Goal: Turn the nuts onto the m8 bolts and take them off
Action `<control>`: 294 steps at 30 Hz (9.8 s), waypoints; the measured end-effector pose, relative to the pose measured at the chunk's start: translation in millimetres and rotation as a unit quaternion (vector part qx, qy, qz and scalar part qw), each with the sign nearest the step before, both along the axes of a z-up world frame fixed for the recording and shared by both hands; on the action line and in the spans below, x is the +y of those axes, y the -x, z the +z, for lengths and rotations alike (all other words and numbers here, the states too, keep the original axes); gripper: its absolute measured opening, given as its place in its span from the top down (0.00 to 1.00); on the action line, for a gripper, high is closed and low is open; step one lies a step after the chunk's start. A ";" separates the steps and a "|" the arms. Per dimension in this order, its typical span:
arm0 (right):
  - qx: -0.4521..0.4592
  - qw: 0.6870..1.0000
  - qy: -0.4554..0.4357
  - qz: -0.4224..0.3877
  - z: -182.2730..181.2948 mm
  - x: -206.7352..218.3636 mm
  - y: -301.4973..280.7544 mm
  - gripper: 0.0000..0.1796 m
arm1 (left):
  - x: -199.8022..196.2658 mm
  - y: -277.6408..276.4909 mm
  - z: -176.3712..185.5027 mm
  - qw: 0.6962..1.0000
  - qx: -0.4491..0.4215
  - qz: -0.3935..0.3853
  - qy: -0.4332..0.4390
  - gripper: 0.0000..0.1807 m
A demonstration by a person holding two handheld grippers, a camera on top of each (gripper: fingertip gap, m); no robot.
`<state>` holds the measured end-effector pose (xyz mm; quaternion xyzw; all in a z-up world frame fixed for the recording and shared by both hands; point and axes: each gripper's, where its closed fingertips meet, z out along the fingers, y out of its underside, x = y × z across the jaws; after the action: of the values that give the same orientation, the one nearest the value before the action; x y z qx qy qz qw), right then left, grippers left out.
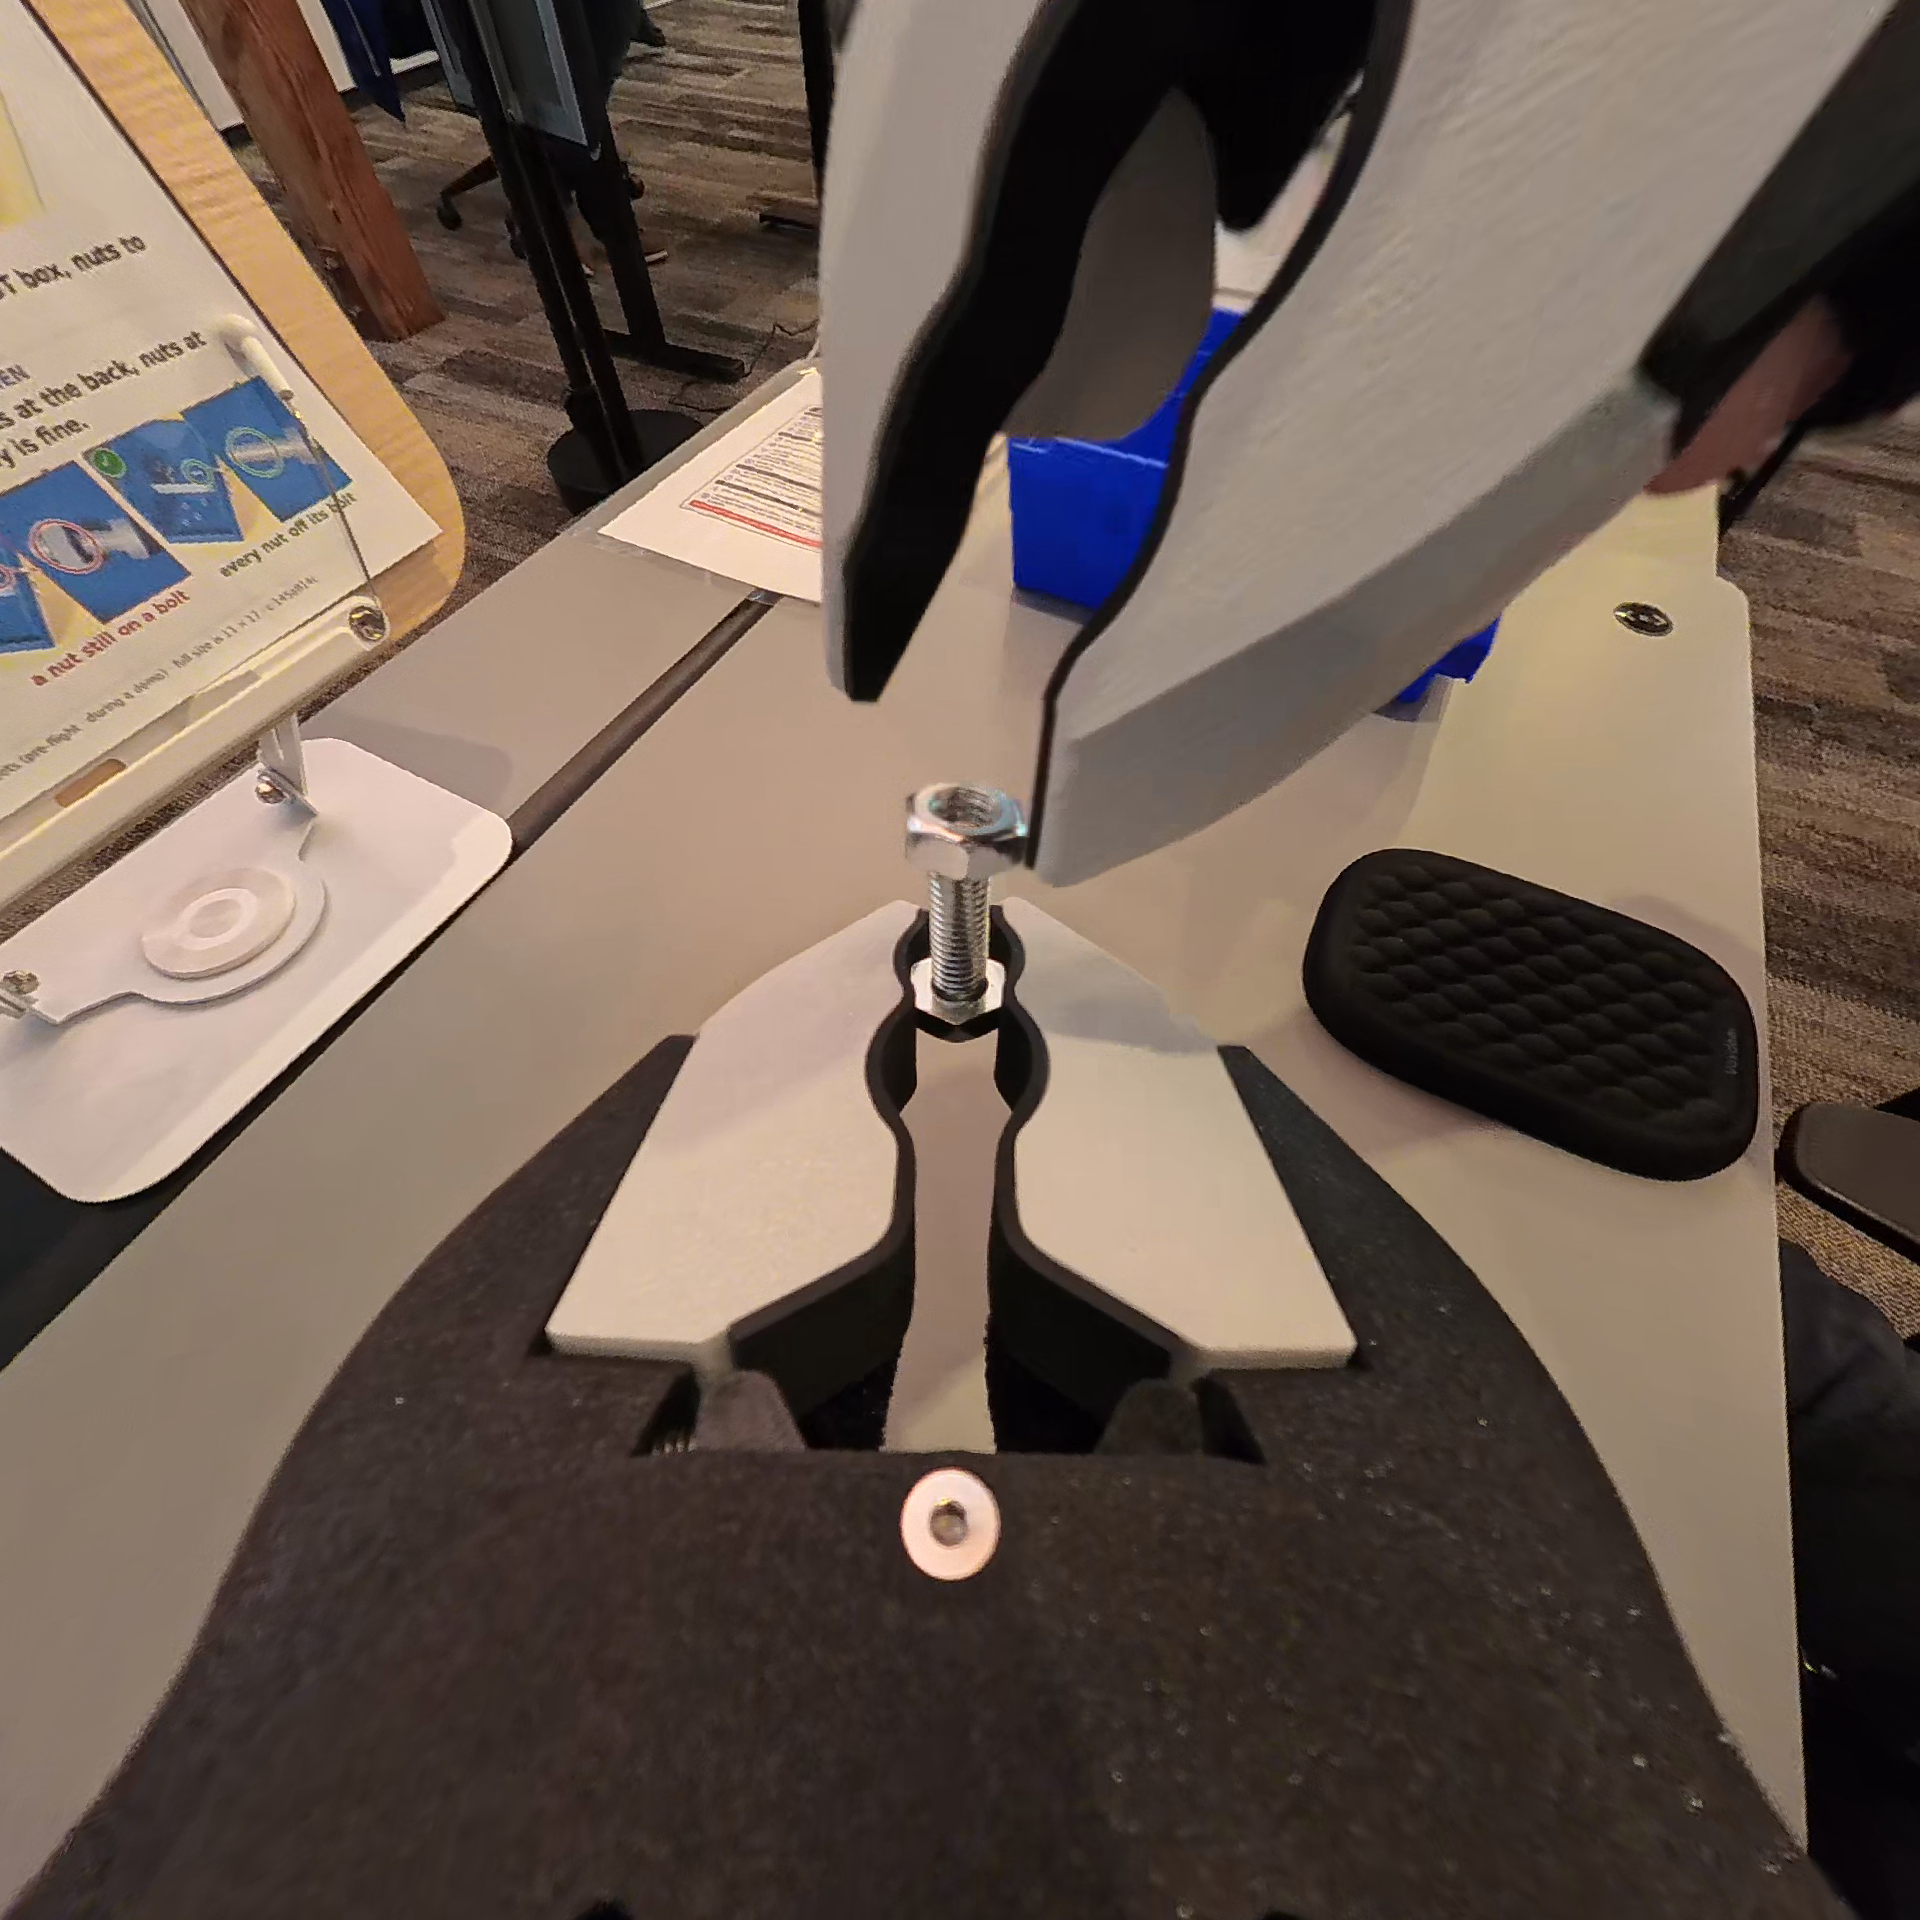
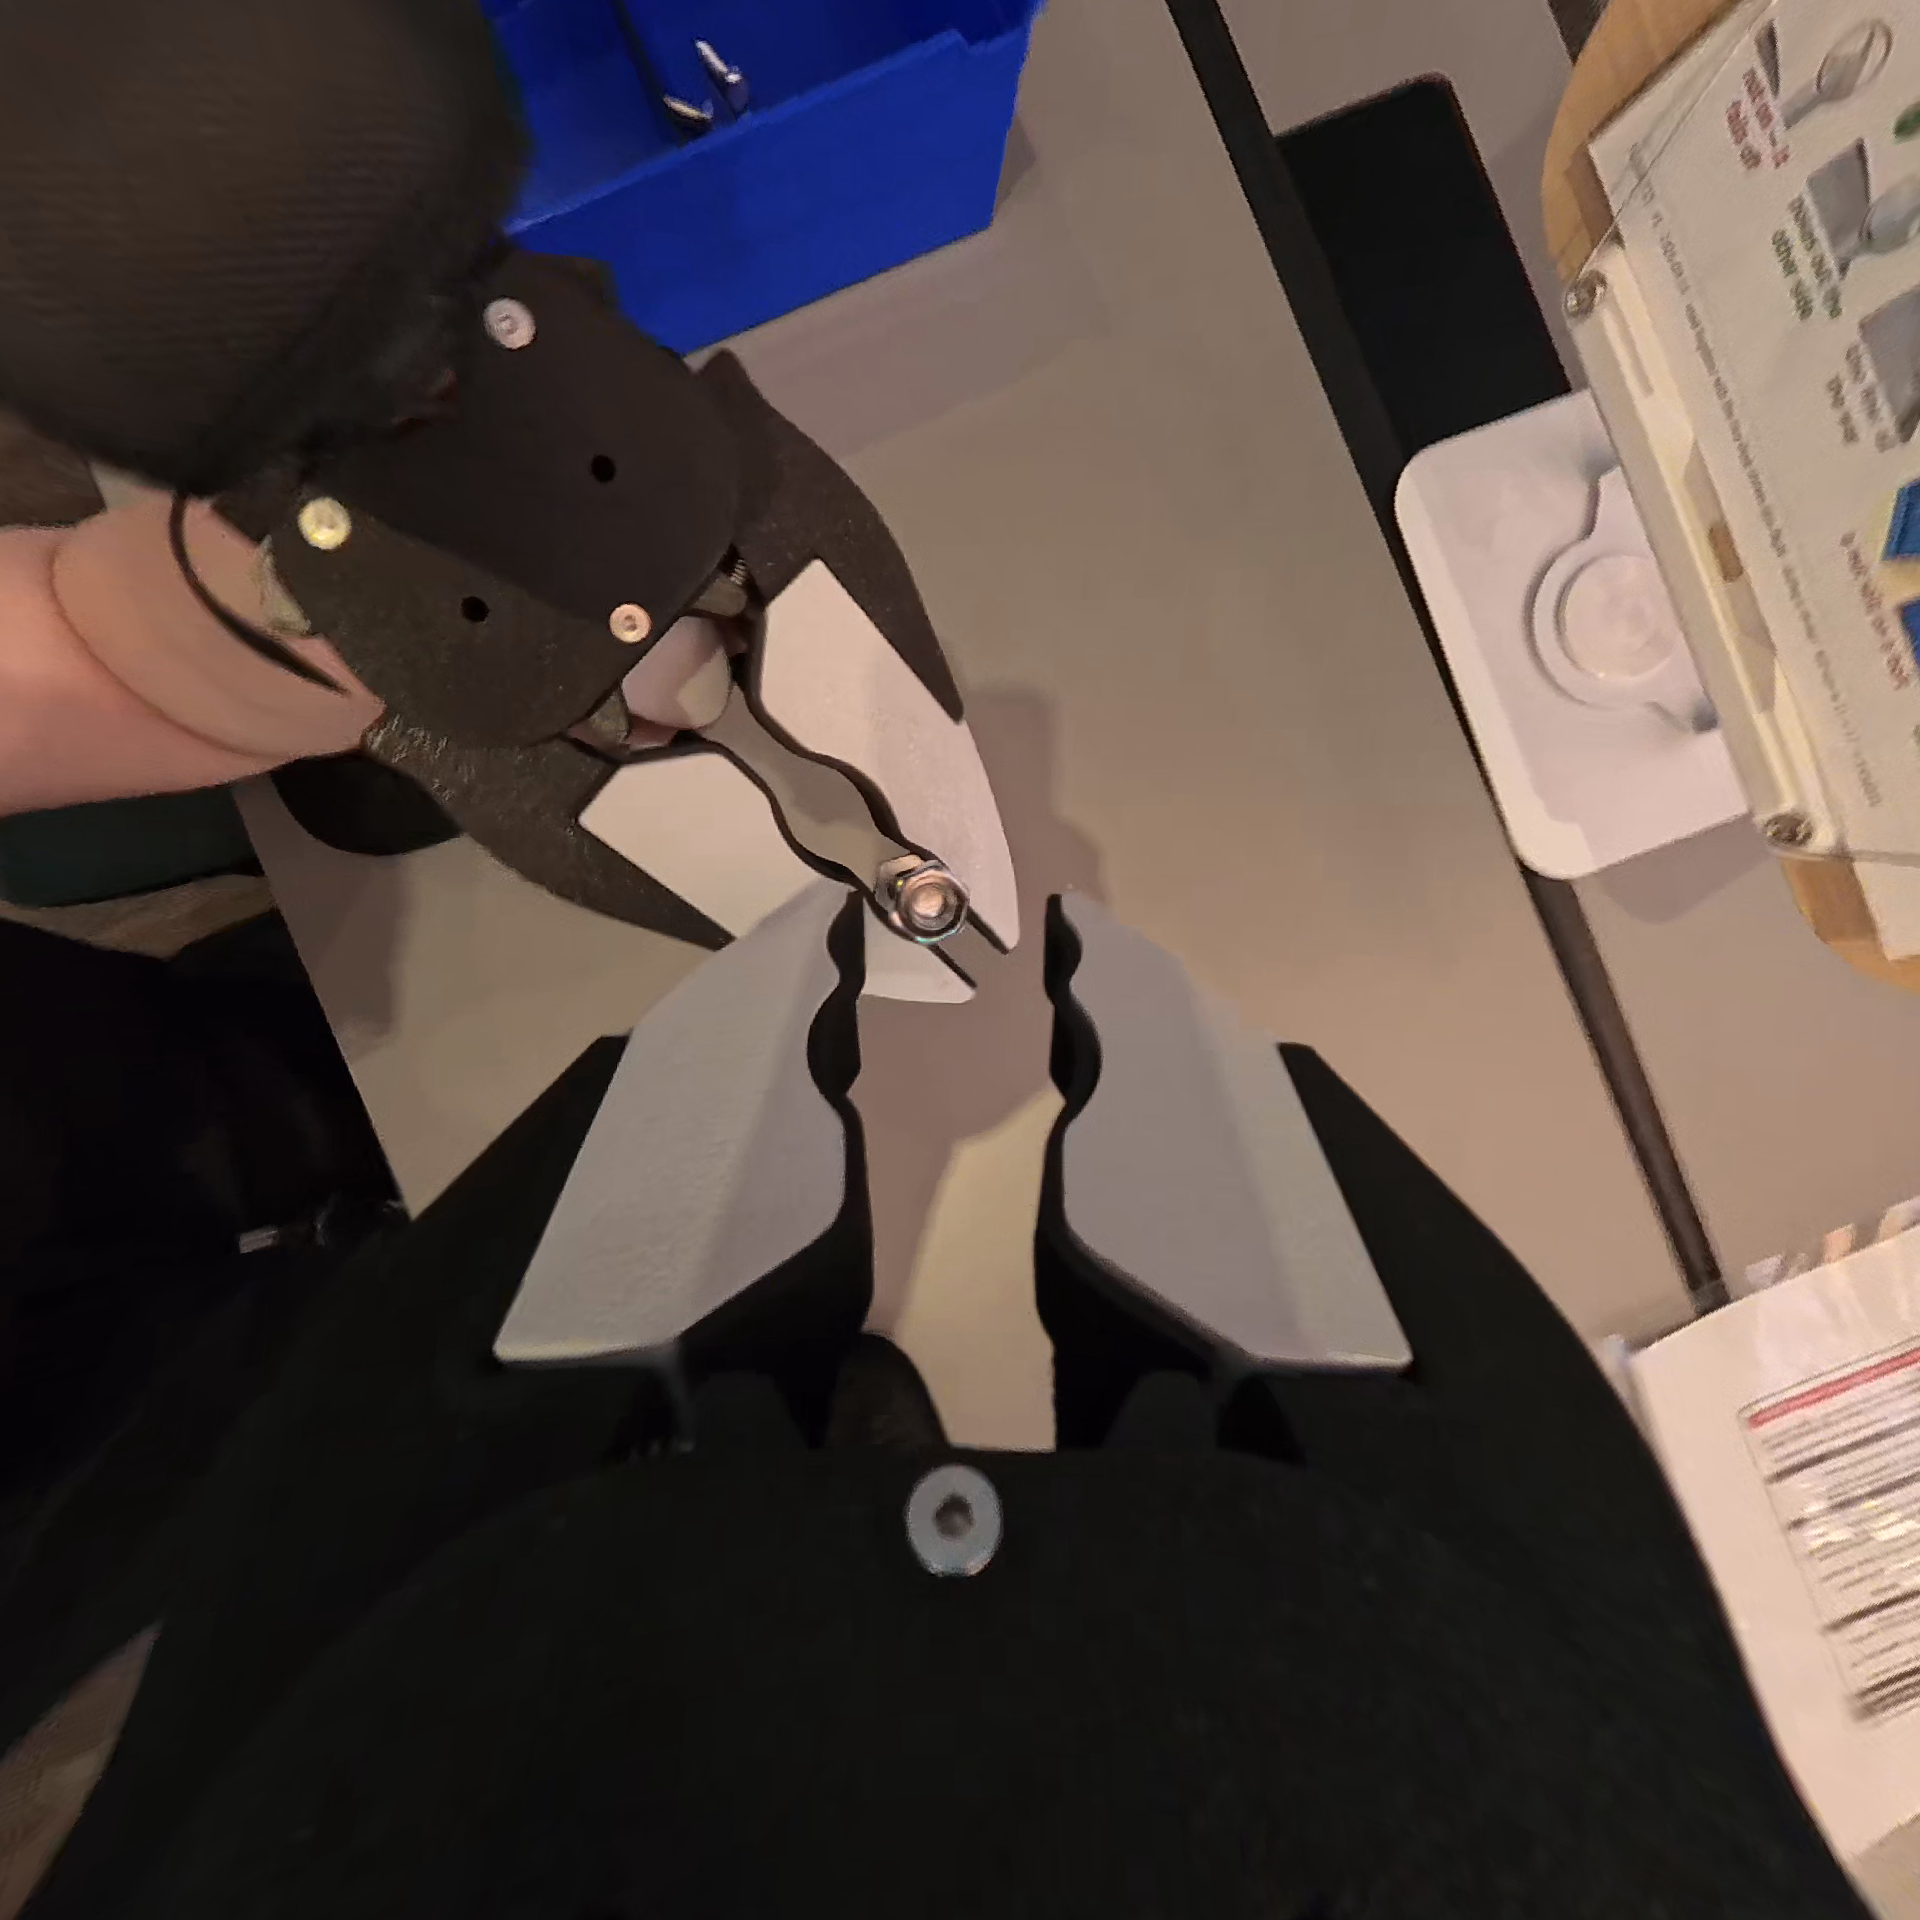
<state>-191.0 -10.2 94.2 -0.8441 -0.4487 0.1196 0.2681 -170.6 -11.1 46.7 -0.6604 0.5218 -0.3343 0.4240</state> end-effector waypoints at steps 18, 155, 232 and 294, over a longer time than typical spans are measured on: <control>-0.072 0.940 -0.069 0.327 1.1 -49.6 1.5 0.88 | -54.3 -7.0 4.7 0.986 -0.013 -0.164 0.023 0.94; 0.103 0.971 -0.216 -0.029 49.0 -18.6 -199.3 0.98 | -12.7 6.4 -3.3 0.996 0.000 -0.083 0.037 0.94; -0.060 0.806 0.167 -0.565 -246.0 215.2 -641.5 0.91 | 28.6 -10.7 -30.7 0.995 -0.037 -0.035 0.082 0.94; -0.046 0.874 0.141 -0.463 -226.0 221.5 -601.0 0.92 | 29.3 -16.0 -38.1 0.994 -0.027 -0.041 0.096 0.94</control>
<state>410.1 211.3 -131.7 -0.9886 0.0030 0.0048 0.1502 -154.5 18.2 8.6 -0.6668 0.5023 -0.4180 0.3582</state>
